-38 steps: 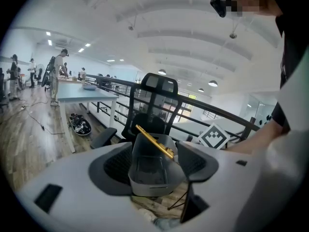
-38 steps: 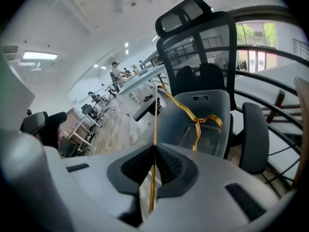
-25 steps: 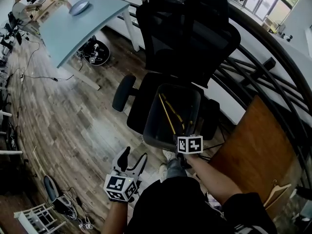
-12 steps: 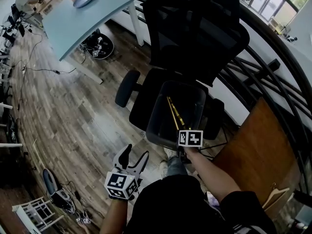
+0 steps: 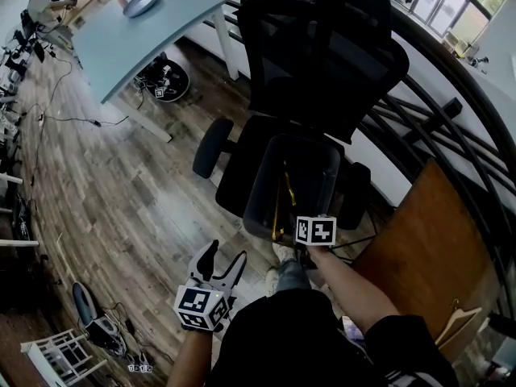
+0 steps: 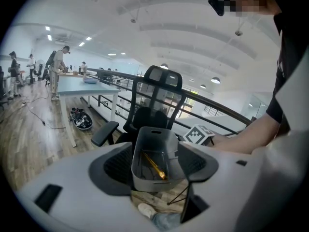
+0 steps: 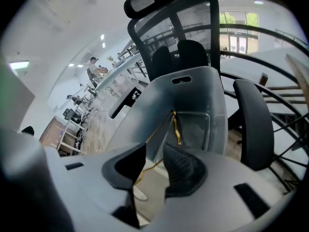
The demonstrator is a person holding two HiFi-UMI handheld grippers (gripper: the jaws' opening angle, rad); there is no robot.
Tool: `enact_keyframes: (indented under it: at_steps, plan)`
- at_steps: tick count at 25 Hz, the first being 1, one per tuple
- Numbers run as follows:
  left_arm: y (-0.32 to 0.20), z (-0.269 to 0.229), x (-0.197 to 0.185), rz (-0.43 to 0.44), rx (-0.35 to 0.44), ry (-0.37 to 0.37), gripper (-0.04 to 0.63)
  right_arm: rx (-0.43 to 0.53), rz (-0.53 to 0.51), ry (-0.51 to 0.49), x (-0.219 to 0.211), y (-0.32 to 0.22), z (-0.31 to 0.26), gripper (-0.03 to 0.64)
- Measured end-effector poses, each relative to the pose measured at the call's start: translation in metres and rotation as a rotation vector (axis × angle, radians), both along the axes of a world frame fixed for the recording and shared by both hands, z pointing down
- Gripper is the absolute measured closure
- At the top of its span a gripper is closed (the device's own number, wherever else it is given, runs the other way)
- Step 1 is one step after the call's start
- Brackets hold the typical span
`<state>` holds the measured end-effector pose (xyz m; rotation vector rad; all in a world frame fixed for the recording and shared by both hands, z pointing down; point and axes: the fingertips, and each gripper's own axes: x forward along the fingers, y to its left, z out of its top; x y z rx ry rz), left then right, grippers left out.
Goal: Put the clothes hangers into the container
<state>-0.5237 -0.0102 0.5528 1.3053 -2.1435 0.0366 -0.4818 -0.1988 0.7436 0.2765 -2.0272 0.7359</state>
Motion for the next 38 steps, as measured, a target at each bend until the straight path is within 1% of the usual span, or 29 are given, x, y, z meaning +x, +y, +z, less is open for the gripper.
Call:
enact_keyframes:
  at_steps: [5, 8, 14, 17, 20, 23, 27, 29, 32, 35, 38]
  plan:
    - [0.002, -0.002, 0.006, 0.017, 0.011, -0.012, 0.295, 0.023, 0.001, -0.039, 0.006, 0.003, -0.014, 0.508]
    - [0.000, -0.004, 0.014, 0.042, 0.021, -0.023, 0.295, 0.049, 0.013, -0.072, 0.014, 0.002, -0.028, 0.508]
    - [0.000, -0.018, 0.036, 0.104, 0.058, -0.066, 0.298, 0.114, 0.040, -0.180, 0.039, 0.005, -0.069, 0.511]
    - [0.000, -0.027, 0.044, 0.117, 0.083, -0.100, 0.301, 0.163, 0.062, -0.232, 0.057, 0.003, -0.093, 0.518]
    - [0.002, -0.044, 0.052, 0.119, 0.126, -0.138, 0.324, 0.225, 0.077, -0.299, 0.077, 0.004, -0.124, 0.530]
    - [0.001, -0.060, 0.062, 0.130, 0.164, -0.172, 0.351, 0.306, 0.068, -0.375, 0.100, 0.007, -0.158, 0.541]
    - [-0.008, -0.071, 0.073, 0.156, 0.198, -0.206, 0.360, 0.401, 0.062, -0.470, 0.125, 0.008, -0.194, 0.540]
    - [-0.015, -0.075, 0.083, 0.169, 0.210, -0.211, 0.360, 0.433, 0.066, -0.492, 0.140, 0.006, -0.205, 0.538]
    - [-0.031, -0.083, 0.102, 0.199, 0.229, -0.218, 0.360, 0.448, 0.096, -0.510, 0.165, -0.002, -0.217, 0.538]
    - [-0.056, -0.096, 0.119, 0.240, 0.258, -0.236, 0.360, 0.467, 0.150, -0.528, 0.191, -0.024, -0.229, 0.538]
    - [-0.084, -0.104, 0.141, 0.279, 0.288, -0.247, 0.360, 0.515, 0.187, -0.519, 0.229, -0.049, -0.238, 0.540]
